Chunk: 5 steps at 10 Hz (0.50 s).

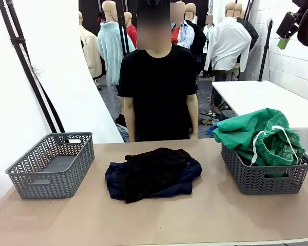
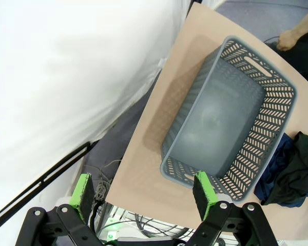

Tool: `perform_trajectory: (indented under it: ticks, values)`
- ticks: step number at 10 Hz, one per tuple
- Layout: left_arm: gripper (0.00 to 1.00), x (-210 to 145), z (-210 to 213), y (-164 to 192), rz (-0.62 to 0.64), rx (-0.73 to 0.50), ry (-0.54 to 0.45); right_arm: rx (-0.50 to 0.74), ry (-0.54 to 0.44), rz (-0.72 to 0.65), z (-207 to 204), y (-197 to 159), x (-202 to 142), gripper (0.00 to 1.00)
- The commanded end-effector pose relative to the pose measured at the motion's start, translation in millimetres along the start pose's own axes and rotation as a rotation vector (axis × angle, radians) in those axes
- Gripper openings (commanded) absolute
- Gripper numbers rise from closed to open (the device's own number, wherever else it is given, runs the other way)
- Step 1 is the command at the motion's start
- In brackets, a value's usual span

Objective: Sort the tops and bottoms.
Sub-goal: Lift clothes from the center of the table with your left hand.

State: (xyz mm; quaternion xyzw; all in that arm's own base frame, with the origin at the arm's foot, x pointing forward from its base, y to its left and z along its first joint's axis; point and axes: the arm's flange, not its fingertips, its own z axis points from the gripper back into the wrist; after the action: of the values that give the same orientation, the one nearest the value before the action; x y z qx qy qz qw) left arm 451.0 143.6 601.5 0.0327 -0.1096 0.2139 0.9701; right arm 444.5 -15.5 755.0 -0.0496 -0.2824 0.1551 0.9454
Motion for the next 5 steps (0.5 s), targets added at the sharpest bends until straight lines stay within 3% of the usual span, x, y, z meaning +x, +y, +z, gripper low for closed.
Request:
perform_trajectory:
  ticks: [1,5]
  values:
    - [1.0,0.2,0.4,-0.6,0.018,-0.001,-0.004,0.018,0.0,0.005,-1.7,0.9,-2.2,1.0]
    - [1.0,0.2,0.4,-0.6,0.018,-0.001,-0.004,0.018,0.0,0.005,-1.7,0.9,-2.2,1.0]
